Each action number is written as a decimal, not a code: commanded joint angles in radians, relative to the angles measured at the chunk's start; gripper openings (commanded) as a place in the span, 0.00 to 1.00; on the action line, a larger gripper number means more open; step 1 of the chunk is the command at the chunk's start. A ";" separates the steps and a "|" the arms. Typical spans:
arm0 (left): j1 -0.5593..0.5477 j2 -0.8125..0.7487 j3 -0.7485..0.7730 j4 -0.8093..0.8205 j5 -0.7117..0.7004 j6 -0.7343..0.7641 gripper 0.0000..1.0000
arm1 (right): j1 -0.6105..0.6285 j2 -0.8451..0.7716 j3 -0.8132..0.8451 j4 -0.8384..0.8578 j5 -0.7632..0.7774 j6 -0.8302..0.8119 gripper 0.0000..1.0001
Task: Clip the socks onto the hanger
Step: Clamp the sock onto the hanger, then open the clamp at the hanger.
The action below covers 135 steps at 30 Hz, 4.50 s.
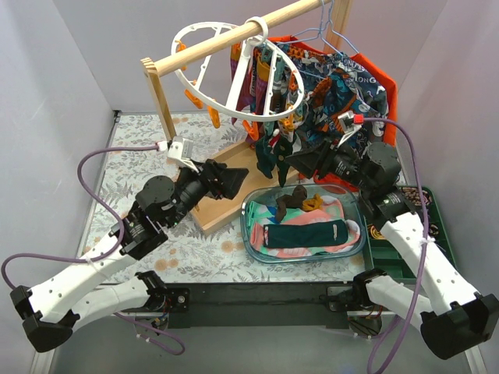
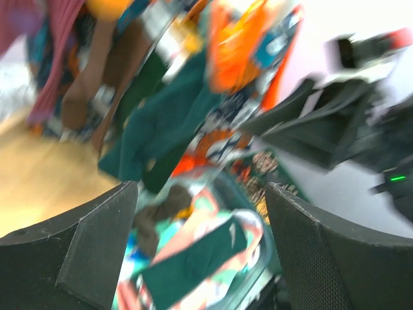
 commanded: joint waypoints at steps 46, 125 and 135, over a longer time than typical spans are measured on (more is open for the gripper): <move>-0.002 0.030 0.173 -0.396 -0.151 -0.160 0.79 | 0.329 0.240 0.165 0.441 0.285 -0.564 0.35; -0.001 0.435 0.454 0.080 -0.150 0.190 0.00 | 0.214 0.239 0.148 0.330 0.017 -0.620 0.37; -0.001 0.473 0.408 0.098 -0.147 0.300 0.00 | 0.214 0.040 0.102 -0.069 0.183 -0.668 0.68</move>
